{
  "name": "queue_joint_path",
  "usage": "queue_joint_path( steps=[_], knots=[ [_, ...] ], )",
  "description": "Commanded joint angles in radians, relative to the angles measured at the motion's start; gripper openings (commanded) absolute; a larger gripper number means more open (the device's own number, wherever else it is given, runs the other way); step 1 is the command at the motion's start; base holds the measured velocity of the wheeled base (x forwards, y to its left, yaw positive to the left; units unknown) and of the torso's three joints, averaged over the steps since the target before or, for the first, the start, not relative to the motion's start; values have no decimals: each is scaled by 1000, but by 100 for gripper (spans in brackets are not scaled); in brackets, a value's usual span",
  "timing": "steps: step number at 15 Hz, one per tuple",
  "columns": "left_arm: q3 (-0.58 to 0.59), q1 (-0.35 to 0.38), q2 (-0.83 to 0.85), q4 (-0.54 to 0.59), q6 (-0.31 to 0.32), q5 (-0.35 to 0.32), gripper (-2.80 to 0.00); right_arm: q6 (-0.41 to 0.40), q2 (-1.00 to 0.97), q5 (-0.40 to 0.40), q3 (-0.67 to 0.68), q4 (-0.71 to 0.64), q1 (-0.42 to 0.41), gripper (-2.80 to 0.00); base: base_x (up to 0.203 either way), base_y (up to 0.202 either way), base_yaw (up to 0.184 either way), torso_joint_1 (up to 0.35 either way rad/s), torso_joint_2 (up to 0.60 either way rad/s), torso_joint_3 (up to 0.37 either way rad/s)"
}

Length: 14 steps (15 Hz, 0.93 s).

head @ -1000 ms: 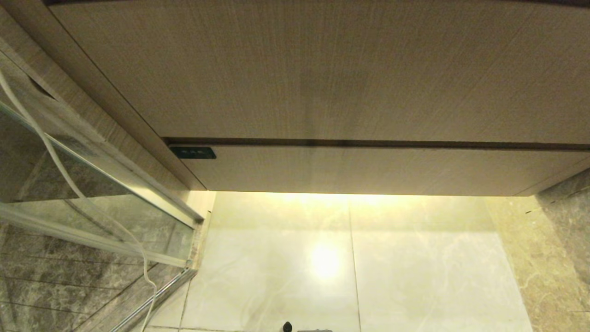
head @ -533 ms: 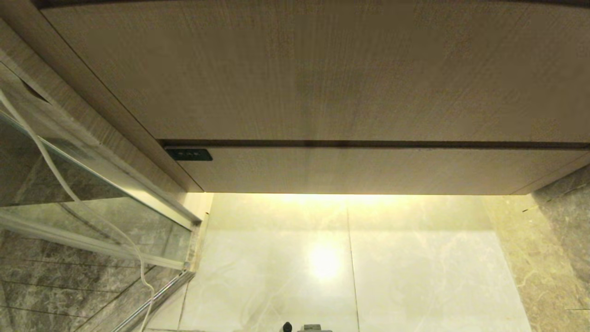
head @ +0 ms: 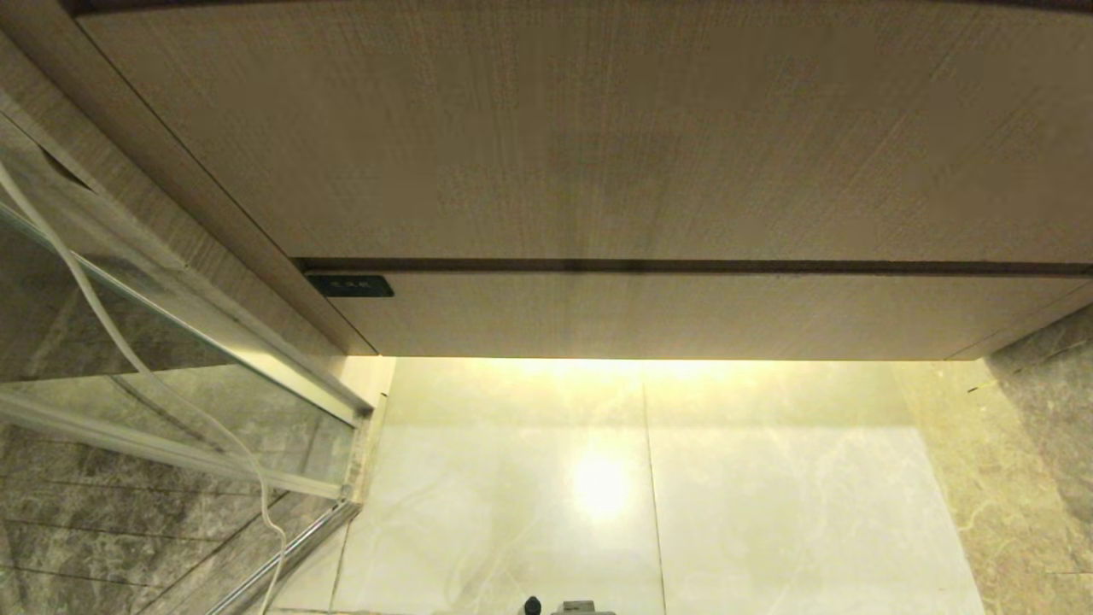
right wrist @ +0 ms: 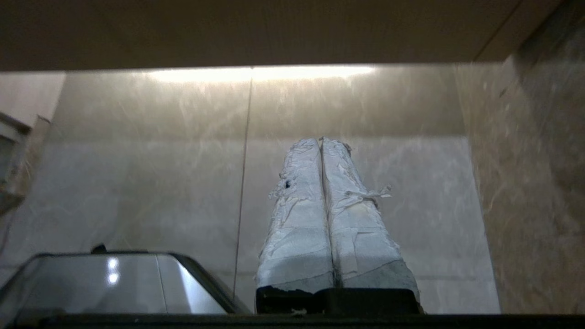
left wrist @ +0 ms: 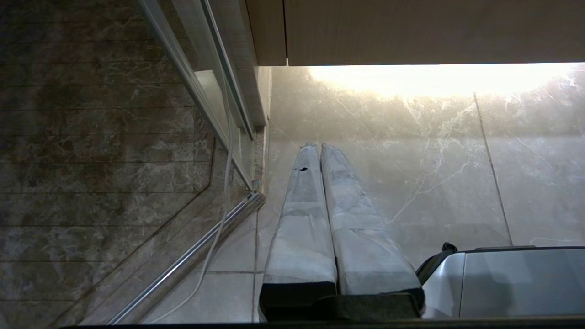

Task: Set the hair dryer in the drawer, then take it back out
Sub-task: Pull open the drawer

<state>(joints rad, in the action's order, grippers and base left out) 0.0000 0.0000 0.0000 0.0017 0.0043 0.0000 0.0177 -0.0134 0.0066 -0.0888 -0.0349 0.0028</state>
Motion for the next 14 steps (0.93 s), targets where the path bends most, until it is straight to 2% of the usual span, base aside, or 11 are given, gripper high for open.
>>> queue_joint_path(
  steps=[1, 3, 5, 7, 9, 11, 12, 14],
  knots=[
    [0, 0, 0, 0, 0, 0, -280, 0, -129, 6, -242, -65, 1, -280, 0, 0, 0, 0, 0, 0],
    [2, 0, 0, 0, 0, 0, -280, -26, -379, 50, -551, -213, 2, -280, 0, 0, 0, 0, 0, 0],
    [0, 0, 0, 0, 0, 0, -280, -74, -636, 118, -778, -376, 24, -280, 0, 0, 0, 0, 0, 0],
    [0, 0, -1, 0, 0, 0, -280, -163, -856, 170, -851, -480, 102, -280, 0, 0, 0, 0, 0, 0],
    [2, 0, 0, 0, 0, 0, -280, -274, -1057, 203, -844, -510, 154, -280, 0, 0, 0, 0, 0, 0],
    [2, 0, 0, 0, 0, 0, -280, -343, -1245, 240, -864, -519, 183, -280, 0, 0, 0, 0, 0, 0],
    [2, 0, 0, 0, 0, 0, -280, -369, -1326, 267, -885, -524, 194, 0, 0, 0, 0, 0, 0, 0],
    [0, 0, 0, 0, 0, 0, -280, -460, -1469, 293, -932, -522, 213, 0, 0, 0, 0, 0, 0, 0]
  ],
)
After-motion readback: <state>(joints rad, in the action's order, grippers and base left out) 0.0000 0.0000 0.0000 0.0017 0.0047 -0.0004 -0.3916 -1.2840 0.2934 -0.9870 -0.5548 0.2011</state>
